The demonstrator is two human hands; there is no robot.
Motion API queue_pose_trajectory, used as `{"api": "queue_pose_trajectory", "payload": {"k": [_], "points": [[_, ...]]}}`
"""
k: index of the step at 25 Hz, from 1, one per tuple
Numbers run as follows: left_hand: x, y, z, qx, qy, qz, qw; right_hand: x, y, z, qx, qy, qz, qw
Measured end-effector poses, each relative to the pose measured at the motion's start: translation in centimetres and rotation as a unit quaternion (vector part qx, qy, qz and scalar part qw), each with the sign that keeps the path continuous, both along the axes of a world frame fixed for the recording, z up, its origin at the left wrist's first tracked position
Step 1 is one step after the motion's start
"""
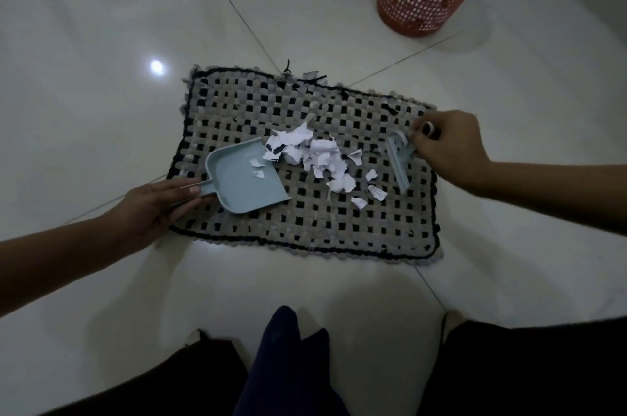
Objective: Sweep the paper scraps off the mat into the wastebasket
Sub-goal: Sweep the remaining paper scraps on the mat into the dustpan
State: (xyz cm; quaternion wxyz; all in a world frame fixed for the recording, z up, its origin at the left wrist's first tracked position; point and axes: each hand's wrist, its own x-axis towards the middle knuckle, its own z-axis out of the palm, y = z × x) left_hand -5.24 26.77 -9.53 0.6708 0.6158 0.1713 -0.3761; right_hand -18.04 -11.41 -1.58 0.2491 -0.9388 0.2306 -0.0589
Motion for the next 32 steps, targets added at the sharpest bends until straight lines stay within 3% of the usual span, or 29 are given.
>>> {"api": "queue_pose_trajectory", "payload": {"k": [2, 7, 17, 19, 23, 27, 32], "points": [[-0.2, -0.2, -0.4, 0.003, -0.003, -0.003, 1.0, -1.9, 1.7, -1.0, -0.022, 0.014, 0.02, 0.999], [0.0, -0.8, -0.6, 0.012, -0.002, 0.013, 1.0, -0.2, 7.2, -3.6, 0.018, -0.046, 0.023, 0.999], [0.1, -1.1, 0.2, -0.02, 0.042, 0.073, 0.996, 7.2, 8.5, -0.7, 0.172, -0.147, -0.044, 0.973], [0.0, -1.2, 0.4, -0.019, 0.043, 0.074, 0.996, 8.0, 6.7, -0.1, 0.12, -0.144, -0.01, 0.982], [0.0, -1.3, 0.8, -0.016, 0.04, 0.069, 0.997, 8.5, 3.9, -1.0, -0.044, -0.002, 0.081, 0.996], [0.0, -1.2, 0.8, -0.014, 0.038, 0.07, 0.997, 9.8, 5.8, -1.5, -0.065, 0.052, 0.155, 0.984], [0.3, -1.5, 0.3, -0.024, 0.048, 0.073, 0.996, 11.1, 9.1, -1.2, -0.04, 0.037, 0.191, 0.98]]}}
